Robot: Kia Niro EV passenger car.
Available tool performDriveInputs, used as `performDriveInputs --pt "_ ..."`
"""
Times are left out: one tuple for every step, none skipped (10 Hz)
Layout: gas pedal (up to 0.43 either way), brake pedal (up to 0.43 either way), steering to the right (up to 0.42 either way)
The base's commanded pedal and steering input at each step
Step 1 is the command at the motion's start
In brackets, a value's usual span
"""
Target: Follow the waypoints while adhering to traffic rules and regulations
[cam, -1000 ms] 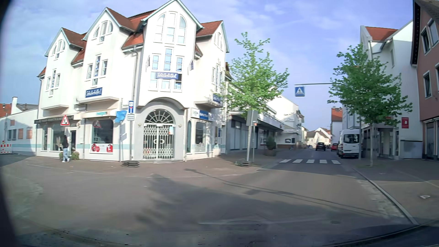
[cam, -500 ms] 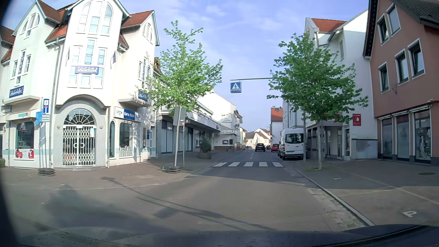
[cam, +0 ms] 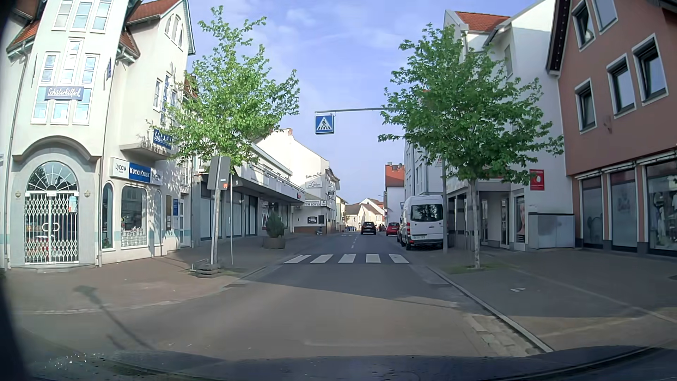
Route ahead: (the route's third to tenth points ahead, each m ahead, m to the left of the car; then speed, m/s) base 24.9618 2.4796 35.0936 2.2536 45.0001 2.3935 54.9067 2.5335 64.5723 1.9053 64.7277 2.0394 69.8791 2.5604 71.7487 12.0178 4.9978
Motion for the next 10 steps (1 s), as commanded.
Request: performDriveInputs --pt "0.169 0.0 0.025" --pt "0.169 0.0 0.019" --pt "0.169 0.0 0.015" --pt "0.169 0.0 0.01" --pt "0.169 0.0 0.009" --pt "0.169 0.0 0.005" --pt "0.169 0.0 0.004" --pt "0.169 0.0 0.005" --pt "0.169 0.0 0.004" --pt "0.169 0.0 0.003"
